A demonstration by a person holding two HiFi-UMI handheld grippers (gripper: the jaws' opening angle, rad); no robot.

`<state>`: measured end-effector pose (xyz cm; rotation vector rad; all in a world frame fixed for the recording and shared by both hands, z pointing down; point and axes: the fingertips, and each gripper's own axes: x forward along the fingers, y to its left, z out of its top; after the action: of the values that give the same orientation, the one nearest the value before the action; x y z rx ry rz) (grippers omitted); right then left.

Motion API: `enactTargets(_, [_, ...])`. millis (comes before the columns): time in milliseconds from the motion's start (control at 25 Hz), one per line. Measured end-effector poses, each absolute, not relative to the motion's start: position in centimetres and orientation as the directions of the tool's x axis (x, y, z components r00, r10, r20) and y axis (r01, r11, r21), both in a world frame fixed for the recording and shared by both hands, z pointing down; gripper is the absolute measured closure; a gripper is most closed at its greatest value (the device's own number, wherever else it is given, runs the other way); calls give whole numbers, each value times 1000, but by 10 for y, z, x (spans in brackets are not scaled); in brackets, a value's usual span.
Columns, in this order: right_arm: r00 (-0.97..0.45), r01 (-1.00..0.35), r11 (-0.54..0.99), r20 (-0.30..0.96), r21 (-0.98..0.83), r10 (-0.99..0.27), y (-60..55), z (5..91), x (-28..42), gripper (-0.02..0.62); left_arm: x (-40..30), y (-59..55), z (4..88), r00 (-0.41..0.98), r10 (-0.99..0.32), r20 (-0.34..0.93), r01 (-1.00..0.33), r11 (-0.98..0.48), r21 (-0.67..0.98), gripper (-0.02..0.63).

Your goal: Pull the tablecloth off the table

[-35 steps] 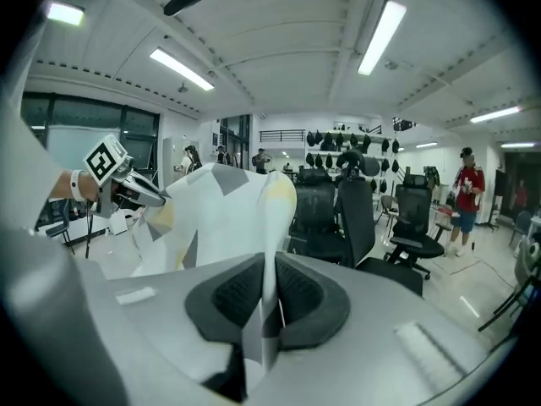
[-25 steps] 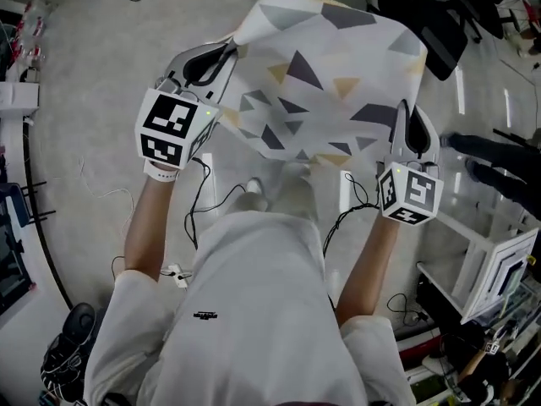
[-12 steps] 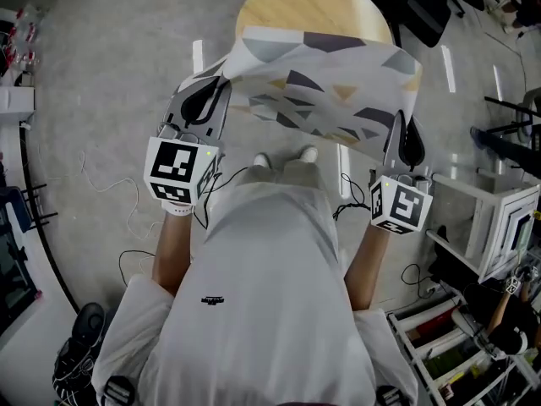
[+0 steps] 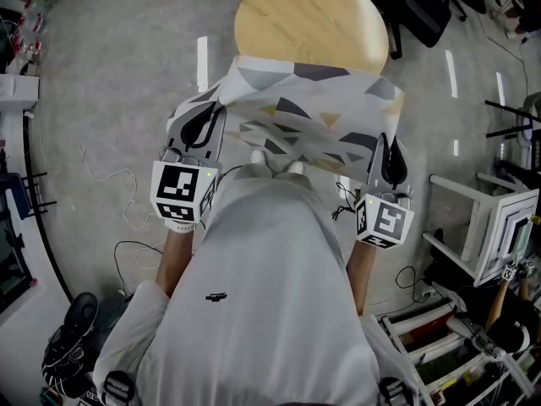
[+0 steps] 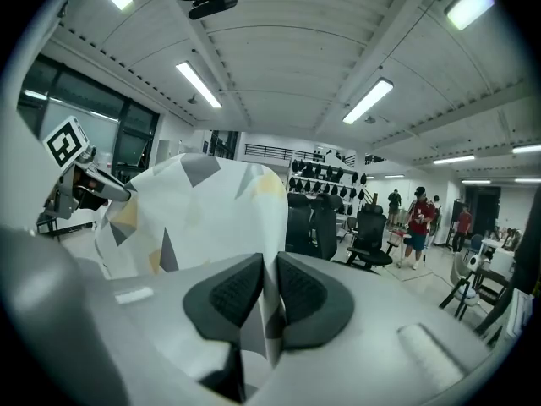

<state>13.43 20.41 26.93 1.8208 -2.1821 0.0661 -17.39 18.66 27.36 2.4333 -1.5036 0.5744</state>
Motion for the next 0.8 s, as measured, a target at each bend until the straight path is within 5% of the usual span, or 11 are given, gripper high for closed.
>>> enactTargets(800, [-259,-945,299,254,134,-932,190,270,156,532,-158,193,272,327,-848,417,-931,-366,-13,573])
